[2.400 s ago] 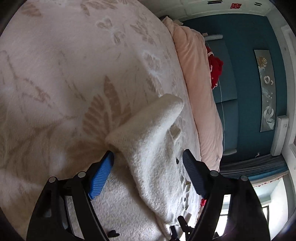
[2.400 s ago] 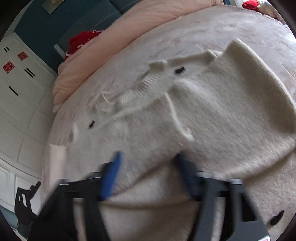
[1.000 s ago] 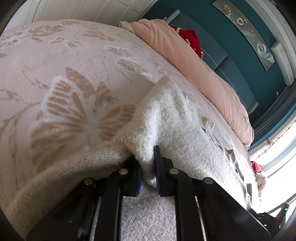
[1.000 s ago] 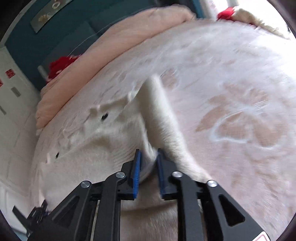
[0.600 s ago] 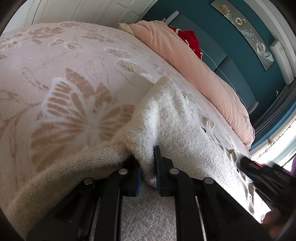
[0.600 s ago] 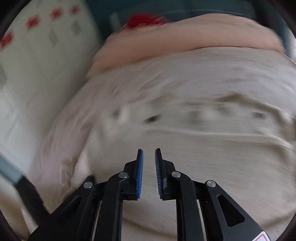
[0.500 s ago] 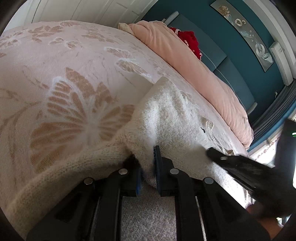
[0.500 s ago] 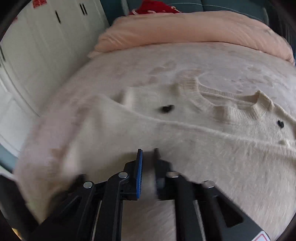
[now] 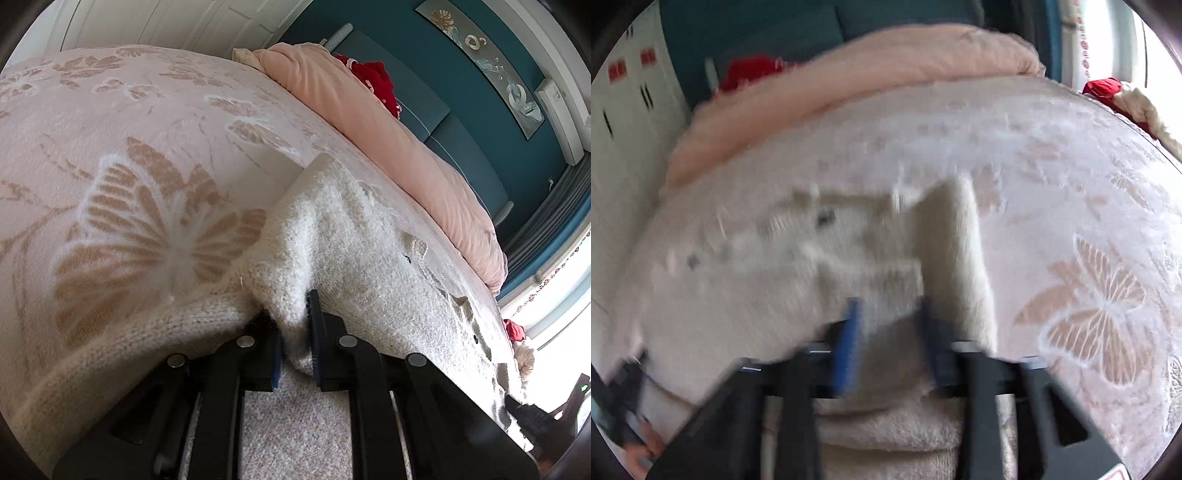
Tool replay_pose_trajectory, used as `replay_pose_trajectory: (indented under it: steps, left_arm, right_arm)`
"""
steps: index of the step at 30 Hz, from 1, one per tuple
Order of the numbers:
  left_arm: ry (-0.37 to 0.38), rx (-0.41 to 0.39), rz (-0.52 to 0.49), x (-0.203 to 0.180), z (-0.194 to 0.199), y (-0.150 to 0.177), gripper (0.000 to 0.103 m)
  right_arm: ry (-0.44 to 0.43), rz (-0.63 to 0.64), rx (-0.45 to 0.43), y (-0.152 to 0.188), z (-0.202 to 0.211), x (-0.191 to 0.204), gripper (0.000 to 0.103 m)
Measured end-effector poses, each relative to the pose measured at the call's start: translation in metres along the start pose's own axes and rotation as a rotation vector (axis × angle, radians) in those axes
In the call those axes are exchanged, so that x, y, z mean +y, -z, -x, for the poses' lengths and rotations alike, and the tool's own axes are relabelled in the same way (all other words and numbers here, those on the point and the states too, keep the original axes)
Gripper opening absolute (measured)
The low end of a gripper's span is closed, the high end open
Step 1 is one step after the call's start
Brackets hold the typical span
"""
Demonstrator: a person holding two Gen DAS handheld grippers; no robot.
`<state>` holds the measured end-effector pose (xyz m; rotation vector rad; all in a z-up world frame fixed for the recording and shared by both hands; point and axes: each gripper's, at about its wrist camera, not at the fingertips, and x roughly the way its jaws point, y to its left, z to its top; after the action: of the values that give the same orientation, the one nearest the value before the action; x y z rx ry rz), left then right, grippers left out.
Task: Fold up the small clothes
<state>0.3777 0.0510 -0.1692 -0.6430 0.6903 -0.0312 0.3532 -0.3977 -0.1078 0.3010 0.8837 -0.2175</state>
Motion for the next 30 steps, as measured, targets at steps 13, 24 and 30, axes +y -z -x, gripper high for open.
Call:
replay_pose_trajectory:
  steps: [13,24,30]
  left_arm:
    - [0.002,-0.003,-0.005,0.0,-0.003,0.001,0.013]
    - [0.003,0.005,0.001,-0.001,-0.003,0.0,0.013]
    - [0.008,0.127,0.008,-0.003,0.02,-0.015,0.028]
  right_arm:
    - [0.037,-0.114,-0.075,0.002,0.031,-0.026,0.009]
    - [-0.201,-0.066,0.031,0.019,-0.009,0.036,0.0]
    - [-0.113,-0.146,0.016,0.063,0.117,-0.038,0.033]
